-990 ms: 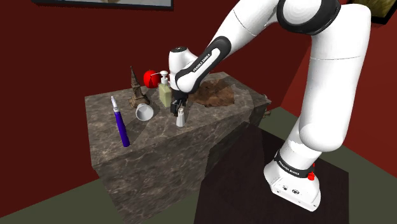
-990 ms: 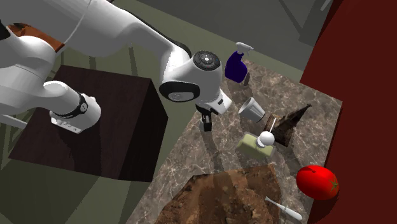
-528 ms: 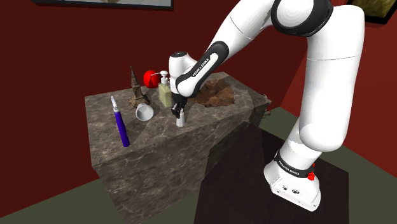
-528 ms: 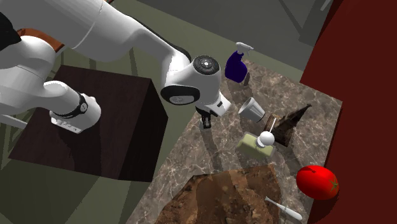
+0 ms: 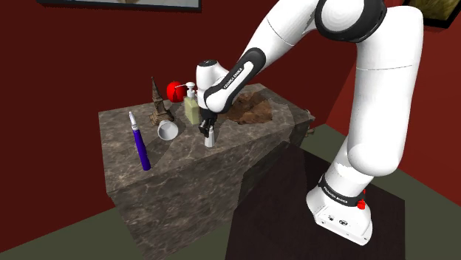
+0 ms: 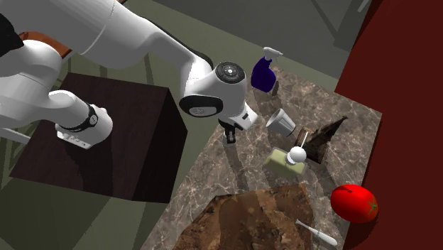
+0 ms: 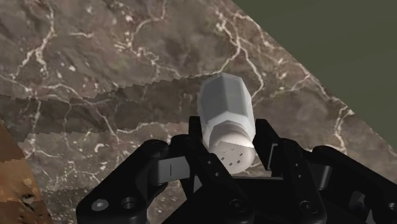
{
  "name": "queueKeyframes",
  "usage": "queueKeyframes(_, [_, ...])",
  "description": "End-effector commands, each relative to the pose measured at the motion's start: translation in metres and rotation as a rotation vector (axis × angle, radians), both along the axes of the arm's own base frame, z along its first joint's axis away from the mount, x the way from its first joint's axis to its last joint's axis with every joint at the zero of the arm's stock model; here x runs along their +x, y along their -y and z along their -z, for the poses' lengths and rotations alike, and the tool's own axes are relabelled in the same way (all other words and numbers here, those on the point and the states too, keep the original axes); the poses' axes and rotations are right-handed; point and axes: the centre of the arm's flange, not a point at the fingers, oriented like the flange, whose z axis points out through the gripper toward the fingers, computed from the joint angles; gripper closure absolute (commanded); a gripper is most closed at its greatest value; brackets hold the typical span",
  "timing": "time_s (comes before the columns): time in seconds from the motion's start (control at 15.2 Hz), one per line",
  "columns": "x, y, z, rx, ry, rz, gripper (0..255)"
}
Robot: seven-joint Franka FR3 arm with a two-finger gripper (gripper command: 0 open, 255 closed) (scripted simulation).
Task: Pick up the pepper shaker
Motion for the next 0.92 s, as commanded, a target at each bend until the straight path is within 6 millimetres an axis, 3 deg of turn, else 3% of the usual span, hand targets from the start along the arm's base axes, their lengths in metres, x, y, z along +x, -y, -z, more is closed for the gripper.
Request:
queueKeyframes(0.0, [0.0, 0.0, -0.005, 0.0, -0.001, 0.0, 255])
queueKeyframes(0.86, [0.0, 0.0, -0.073, 0.0, -0.001, 0.0, 255])
